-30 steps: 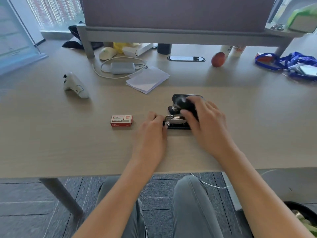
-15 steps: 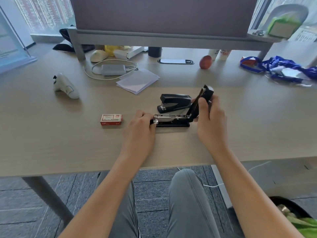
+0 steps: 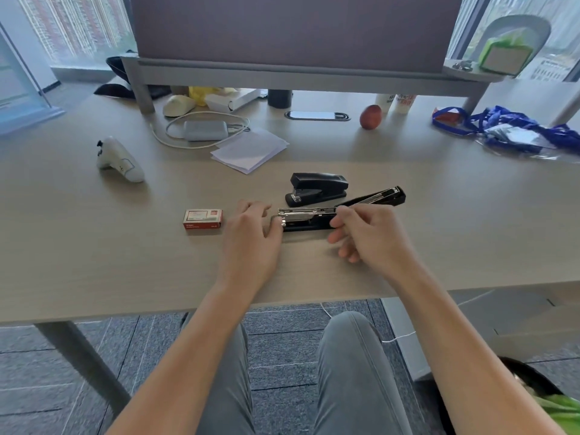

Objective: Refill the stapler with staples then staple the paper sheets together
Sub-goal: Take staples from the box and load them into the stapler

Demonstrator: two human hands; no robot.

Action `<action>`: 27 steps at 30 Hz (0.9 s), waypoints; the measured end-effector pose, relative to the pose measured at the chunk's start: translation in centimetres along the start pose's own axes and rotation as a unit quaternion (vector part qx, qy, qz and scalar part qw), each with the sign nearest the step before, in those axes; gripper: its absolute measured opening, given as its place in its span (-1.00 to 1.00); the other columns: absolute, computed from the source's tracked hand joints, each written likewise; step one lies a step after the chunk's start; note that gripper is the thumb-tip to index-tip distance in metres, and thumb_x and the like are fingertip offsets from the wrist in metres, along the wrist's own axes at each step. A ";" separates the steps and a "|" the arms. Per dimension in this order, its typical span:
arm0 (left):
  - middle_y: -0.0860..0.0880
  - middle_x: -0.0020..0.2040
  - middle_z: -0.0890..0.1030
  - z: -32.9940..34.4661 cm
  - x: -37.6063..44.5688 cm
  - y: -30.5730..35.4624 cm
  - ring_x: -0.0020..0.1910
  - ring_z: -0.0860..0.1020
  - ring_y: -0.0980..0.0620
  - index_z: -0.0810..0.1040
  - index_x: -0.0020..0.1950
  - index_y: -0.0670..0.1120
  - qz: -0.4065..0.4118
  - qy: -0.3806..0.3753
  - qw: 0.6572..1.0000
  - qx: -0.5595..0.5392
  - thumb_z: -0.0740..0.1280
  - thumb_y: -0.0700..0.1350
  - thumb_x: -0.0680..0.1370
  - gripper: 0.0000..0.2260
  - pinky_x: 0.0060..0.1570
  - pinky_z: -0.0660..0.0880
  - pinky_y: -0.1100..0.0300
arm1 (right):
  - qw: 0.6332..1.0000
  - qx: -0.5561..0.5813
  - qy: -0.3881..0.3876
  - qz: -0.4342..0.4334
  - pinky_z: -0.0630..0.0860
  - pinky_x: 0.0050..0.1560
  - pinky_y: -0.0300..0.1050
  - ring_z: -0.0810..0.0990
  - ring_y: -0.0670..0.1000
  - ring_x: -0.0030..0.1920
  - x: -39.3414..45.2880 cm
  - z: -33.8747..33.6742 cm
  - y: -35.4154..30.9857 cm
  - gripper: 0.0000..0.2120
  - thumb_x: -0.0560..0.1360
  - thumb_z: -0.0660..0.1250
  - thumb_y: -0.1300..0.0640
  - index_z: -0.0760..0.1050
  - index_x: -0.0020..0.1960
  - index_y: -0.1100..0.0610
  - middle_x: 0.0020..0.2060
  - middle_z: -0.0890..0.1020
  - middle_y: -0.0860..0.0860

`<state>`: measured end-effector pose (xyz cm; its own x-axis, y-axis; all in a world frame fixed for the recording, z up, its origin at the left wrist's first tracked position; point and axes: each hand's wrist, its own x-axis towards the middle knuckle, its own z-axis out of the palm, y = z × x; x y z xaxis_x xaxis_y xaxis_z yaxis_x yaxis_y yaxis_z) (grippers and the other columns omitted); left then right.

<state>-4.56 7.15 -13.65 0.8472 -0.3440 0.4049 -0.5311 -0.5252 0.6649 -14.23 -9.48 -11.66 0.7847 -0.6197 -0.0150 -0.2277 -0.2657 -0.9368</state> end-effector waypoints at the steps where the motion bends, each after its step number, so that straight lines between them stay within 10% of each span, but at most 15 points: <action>1: -0.04 0.05 0.61 -0.6 -0.1 -0.1 -0.12 0.57 0.00 0.63 0.19 -0.14 -0.011 0.013 1.000 -0.024 0.34 -0.13 0.58 -0.78 0.05 0.44 0.18 | 0.999 -0.012 -0.009 -0.031 0.50 -0.43 -0.14 0.58 -0.02 -0.50 -0.2 0.6 -0.2 -0.74 0.65 0.31 0.05 0.65 -0.14 0.12 -0.33 0.74 0.07; 10: -0.06 0.02 0.59 -7.2 0.4 -6.2 0.03 0.54 -0.15 0.62 0.16 -0.09 -0.130 0.113 0.984 0.054 0.37 0.01 0.55 -0.74 -0.01 0.41 0.09 | 0.890 -0.304 -0.025 -0.338 0.46 0.06 -0.10 0.52 -0.05 0.05 0.7 8.1 -4.4 -0.79 0.50 0.45 -0.07 0.65 0.09 -0.03 -0.07 0.65 -0.15; 15: -0.09 0.11 0.62 -7.2 1.9 -7.8 0.14 0.55 -0.18 0.57 0.25 -0.10 -0.171 0.056 0.980 0.081 0.31 0.11 0.56 -0.62 0.11 0.45 0.00 | 0.840 -0.419 -0.171 -0.299 0.41 0.20 -0.01 0.51 0.07 0.26 3.1 12.3 -5.9 -0.49 0.52 0.39 -0.17 0.50 0.39 0.05 0.23 0.59 -0.02; 27: 0.03 0.02 0.69 -6.6 2.2 -8.0 0.12 0.58 -0.08 0.63 0.14 0.07 -0.171 0.050 0.982 0.069 0.35 0.00 0.55 -0.81 0.09 0.28 0.08 | 0.842 -0.387 -0.203 -0.317 0.50 0.13 0.09 0.54 0.07 0.08 3.9 13.5 -5.4 -0.68 0.52 0.40 -0.17 0.61 0.18 -0.01 0.01 0.55 -0.03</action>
<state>1.61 15.70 -13.94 0.9700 -0.0537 0.2372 -0.2061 -0.6991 0.6847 -2.16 -0.47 -11.36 0.9866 0.0886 0.1369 0.1261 -0.9467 -0.2963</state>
